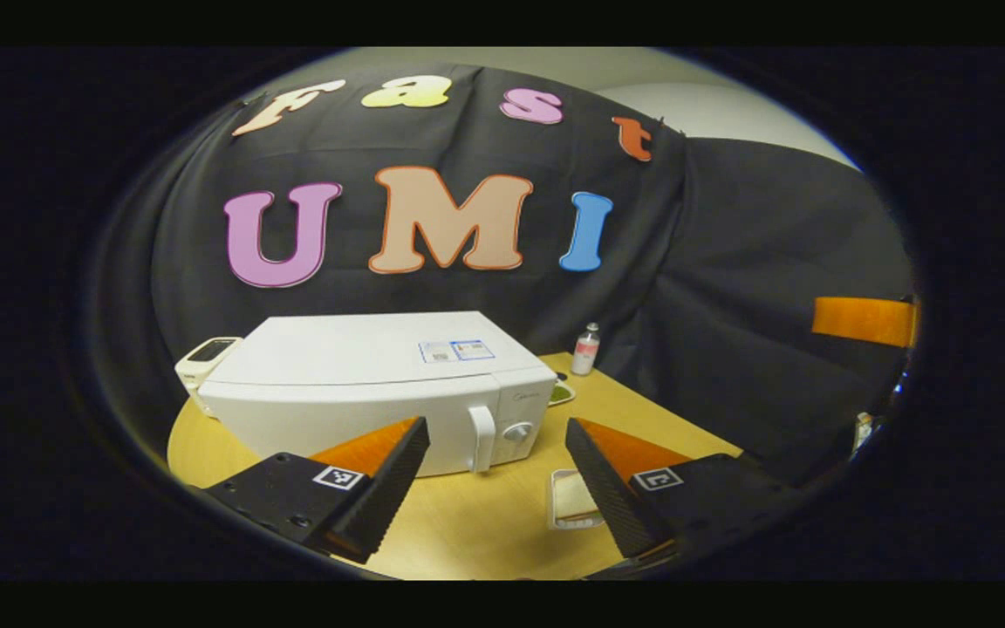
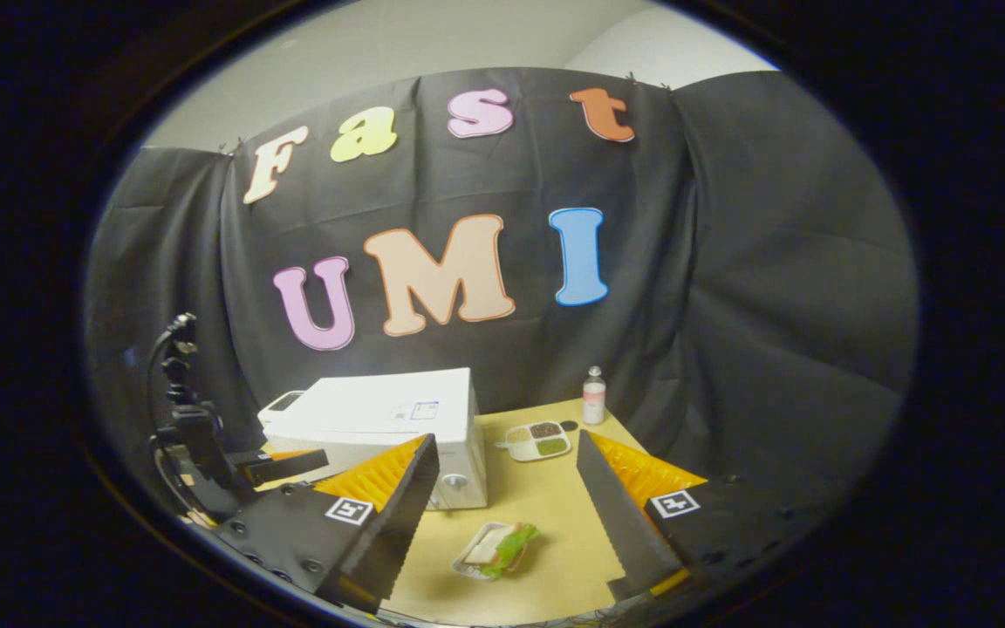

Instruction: Open the microwave oven with the left hand, put the food in, and close the microwave oven.

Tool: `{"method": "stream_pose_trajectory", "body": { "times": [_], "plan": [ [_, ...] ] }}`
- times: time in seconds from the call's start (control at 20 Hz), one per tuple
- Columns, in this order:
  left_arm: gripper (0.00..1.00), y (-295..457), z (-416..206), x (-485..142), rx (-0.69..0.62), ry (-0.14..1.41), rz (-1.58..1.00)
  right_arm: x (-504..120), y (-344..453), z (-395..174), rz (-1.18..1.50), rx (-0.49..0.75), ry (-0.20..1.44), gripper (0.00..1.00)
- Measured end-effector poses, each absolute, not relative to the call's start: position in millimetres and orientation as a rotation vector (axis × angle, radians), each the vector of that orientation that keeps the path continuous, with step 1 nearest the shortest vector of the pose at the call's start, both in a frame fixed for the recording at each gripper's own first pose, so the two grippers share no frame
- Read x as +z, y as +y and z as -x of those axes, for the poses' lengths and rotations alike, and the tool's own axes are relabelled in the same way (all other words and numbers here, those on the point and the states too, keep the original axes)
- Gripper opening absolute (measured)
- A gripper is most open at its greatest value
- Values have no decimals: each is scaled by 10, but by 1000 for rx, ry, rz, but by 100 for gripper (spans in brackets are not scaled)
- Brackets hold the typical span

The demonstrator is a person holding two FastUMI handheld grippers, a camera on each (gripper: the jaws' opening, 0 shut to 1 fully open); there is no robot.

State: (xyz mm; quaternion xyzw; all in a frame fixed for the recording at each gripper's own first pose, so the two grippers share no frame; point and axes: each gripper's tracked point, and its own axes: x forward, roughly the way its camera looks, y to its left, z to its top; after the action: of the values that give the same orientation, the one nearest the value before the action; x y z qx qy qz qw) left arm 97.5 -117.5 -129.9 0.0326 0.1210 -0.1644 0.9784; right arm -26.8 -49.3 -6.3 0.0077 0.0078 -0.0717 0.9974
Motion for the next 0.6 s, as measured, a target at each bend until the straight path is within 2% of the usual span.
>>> {"method": "stream_pose_trajectory", "body": {
  "times": [0.3, 0.6],
  "plan": [
    [97, -1218, -1303, -2072, -323, 463, -60, -235, -712, 431, -67, -234, 51, 91],
    [95, -1362, -1600, -2530, -319, 583, -55, -302, -856, 495, -83, -285, 70, 92]
  ]
}}
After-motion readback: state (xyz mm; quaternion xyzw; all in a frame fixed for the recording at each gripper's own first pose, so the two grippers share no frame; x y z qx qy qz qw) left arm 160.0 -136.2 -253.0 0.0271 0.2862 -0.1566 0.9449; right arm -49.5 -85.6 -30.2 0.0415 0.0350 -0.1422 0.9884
